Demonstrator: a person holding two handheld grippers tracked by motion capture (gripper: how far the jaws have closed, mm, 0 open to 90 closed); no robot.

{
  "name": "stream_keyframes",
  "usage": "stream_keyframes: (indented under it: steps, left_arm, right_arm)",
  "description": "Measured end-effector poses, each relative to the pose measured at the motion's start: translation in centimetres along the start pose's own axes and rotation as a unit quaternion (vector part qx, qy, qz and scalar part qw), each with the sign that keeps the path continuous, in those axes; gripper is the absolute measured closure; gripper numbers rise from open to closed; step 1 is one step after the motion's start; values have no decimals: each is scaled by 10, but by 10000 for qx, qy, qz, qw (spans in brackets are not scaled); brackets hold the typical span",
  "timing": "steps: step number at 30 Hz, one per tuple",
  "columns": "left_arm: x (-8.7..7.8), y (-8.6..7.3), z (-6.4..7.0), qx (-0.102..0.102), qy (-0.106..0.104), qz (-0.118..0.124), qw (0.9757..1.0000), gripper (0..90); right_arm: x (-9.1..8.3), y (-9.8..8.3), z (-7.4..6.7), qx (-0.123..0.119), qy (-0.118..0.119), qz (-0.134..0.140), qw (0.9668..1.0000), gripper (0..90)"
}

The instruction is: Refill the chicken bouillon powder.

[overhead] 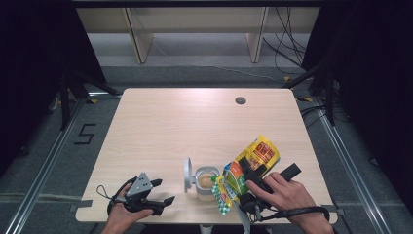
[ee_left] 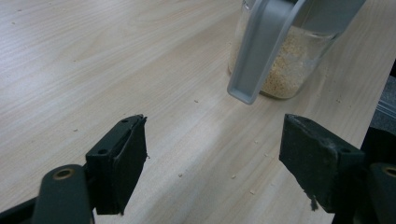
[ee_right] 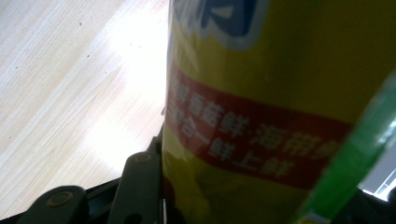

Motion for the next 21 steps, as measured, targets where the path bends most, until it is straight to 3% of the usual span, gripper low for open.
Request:
stream_keyframes:
  steps: [1,2,3,7,21]
  left_arm:
    - [0,0,0,0,0,0,10000,224]
    - [0,2,-2,144,-41,29,9999,224]
    - [0,1,-2,122,-32,19,9999,224]
    - [0,1,0,-10,9,25,10000,223]
    - [0,0,0,-18,9,3,10000,220]
  right_arm:
    - [0,0,-1,67,-13,-14,10000,599]
    - [-1,1,-1,89,-33,-19,10000,599]
    - [0,1,1,-21,-26,23,10000,599]
    - [0,0,1,-7,-22,14,10000,599]
    - [0,-1,0,25,32,16,10000,599]
Point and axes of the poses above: each handheld gripper's, and its own axes: x roughly forward along the jaws, y roughly out of its top, z roughly to its right, the point moved 9 cm from there along x, roughly forward along the jaws, and after that the axes turned 14 degrees about z, right-handed, at the moved point
